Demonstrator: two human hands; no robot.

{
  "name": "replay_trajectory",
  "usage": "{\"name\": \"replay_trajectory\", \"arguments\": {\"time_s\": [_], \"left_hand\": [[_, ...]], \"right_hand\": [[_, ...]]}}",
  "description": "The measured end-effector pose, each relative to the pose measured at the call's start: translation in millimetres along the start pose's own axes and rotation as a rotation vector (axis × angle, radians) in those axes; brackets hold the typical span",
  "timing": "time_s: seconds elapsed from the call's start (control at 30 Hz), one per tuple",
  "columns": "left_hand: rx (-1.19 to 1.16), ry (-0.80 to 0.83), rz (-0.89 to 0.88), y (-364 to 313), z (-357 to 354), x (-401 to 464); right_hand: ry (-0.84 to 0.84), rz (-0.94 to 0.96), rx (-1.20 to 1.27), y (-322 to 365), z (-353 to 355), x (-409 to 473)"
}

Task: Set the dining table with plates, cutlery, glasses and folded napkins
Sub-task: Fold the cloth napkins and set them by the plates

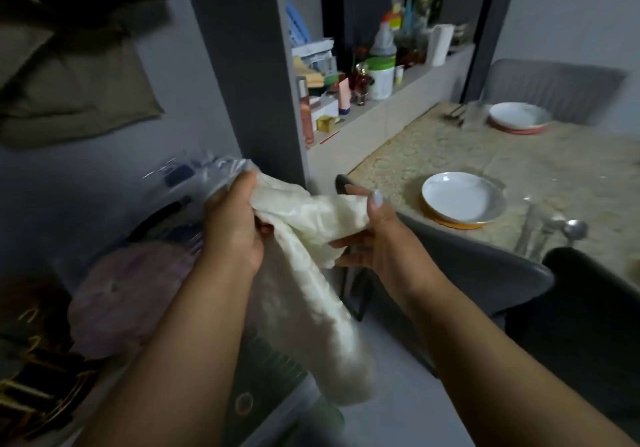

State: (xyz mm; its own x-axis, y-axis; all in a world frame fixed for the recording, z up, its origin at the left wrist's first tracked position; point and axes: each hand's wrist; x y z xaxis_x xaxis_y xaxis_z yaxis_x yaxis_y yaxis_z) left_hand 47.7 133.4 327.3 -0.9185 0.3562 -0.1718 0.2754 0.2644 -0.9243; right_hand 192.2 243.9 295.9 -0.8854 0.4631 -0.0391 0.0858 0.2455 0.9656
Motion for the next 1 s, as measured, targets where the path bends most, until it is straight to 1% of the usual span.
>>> {"name": "replay_trajectory", "arguments": {"time_s": [0.1,0.17,0.23,0.33,0.5,0.7,0.87,1.0], "left_hand": [[0.043,0.025,-0.028,15.5,-36.8,-10.7],[0.079,0.046,-0.089,22.3,-61.7,-19.4],[0.105,0.101,-0.137,28.1,-88.8,-31.0],[0.128,0.211,-0.149,36.8,-134.9,-52.4],[0.057,0.309,-0.147,56.8,-225.0,-97.4],[-0.015,0.302,-0.19,92.3,-307.1,-149.5],[0.039,0.305,-0.228,113.7,-343.9,-189.3],[0.039,0.329,-0.242,122.2,-370.1,-227.7]], "right_hand": [[-0.093,0.019,0.093,14.9,24.1,-13.0],[-0.157,0.062,0.165,25.7,43.3,-20.4],[-0.216,0.109,0.198,36.5,65.2,-27.8],[-0.29,0.184,0.193,56.0,105.3,-42.5],[-0.371,0.224,0.166,86.7,188.4,-77.4],[-0.422,0.19,0.126,108.0,277.9,-117.1],[-0.443,0.17,0.235,115.8,322.9,-145.2],[-0.504,0.206,0.299,124.7,350.6,-174.5]]}}
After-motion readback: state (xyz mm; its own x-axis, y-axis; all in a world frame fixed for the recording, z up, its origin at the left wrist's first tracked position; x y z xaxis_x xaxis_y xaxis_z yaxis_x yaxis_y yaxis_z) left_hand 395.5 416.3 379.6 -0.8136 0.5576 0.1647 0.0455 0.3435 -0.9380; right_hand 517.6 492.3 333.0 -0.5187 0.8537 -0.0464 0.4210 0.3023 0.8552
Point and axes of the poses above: each hand's wrist, its own x-axis towards the middle knuckle, its own z-axis out of the back of the hand, y = z × x, and after that the axes turned 4 degrees about x, right-handed
